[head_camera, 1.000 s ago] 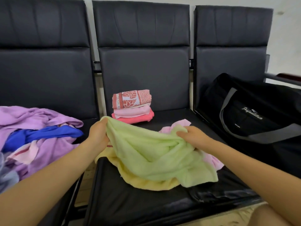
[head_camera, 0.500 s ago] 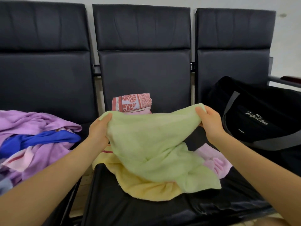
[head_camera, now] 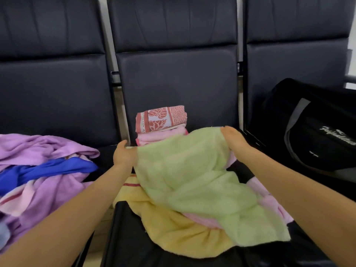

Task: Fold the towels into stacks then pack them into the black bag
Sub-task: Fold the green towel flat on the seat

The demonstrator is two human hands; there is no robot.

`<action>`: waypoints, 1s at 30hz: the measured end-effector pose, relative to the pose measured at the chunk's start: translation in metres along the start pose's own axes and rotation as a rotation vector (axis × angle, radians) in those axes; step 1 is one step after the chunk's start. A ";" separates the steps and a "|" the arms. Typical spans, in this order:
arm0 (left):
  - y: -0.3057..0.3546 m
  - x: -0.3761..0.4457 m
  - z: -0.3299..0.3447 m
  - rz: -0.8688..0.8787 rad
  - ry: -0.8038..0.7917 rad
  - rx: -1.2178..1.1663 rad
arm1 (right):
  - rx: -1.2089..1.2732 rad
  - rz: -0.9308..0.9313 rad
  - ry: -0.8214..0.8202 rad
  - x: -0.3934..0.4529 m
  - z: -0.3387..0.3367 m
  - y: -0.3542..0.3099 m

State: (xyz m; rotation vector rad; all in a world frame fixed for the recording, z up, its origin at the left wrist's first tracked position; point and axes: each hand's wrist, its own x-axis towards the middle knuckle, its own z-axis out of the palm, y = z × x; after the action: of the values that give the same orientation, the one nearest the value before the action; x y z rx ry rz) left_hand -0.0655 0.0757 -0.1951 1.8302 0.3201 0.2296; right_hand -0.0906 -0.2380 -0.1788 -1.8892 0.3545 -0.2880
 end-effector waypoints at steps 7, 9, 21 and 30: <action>-0.008 -0.044 -0.007 0.307 -0.009 0.377 | -0.295 -0.016 0.078 -0.011 -0.001 0.021; -0.006 -0.066 -0.007 0.349 -0.085 0.310 | -0.223 -0.049 0.077 -0.023 -0.009 0.020; 0.003 -0.174 -0.003 -0.184 -0.863 0.437 | -0.437 0.053 -0.560 -0.120 -0.054 0.039; 0.029 -0.174 0.013 -0.560 -0.672 -0.291 | 0.379 0.027 -0.227 -0.130 -0.039 -0.015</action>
State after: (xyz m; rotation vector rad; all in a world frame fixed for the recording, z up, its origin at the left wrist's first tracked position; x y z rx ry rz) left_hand -0.2224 -0.0018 -0.1700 1.3664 0.2879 -0.6819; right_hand -0.2236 -0.2178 -0.1549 -1.5231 0.1580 -0.1101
